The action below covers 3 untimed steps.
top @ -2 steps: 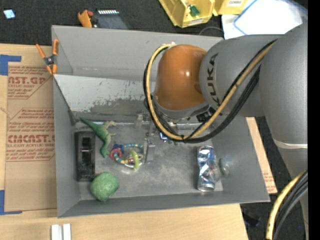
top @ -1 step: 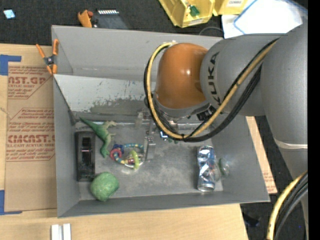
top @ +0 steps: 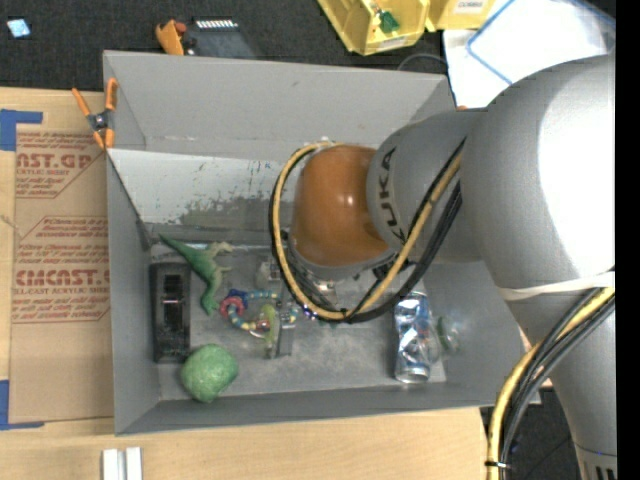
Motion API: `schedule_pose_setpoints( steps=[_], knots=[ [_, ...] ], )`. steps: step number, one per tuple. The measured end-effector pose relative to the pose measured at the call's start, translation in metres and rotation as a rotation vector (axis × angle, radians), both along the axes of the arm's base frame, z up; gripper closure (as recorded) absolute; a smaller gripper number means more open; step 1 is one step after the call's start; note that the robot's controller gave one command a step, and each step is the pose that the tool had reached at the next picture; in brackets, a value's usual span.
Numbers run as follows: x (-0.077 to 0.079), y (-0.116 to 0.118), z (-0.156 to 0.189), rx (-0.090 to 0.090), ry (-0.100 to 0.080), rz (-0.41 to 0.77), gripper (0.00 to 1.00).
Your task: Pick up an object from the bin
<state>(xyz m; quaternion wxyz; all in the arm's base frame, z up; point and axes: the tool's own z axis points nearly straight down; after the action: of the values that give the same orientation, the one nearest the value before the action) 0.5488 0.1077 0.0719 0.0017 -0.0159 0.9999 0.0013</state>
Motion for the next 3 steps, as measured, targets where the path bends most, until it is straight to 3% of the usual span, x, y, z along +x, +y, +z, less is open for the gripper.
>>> schedule_pose_setpoints(
  steps=[1, 2, 3],
  knots=[
    [0.007, 0.005, 0.060, -0.001, -0.004, 0.089, 0.00],
    [-0.001, 0.002, 0.005, 0.000, 0.008, 0.013, 0.00],
    [-0.002, 0.004, -0.017, 0.002, -0.003, 0.023, 0.00]
  ],
)
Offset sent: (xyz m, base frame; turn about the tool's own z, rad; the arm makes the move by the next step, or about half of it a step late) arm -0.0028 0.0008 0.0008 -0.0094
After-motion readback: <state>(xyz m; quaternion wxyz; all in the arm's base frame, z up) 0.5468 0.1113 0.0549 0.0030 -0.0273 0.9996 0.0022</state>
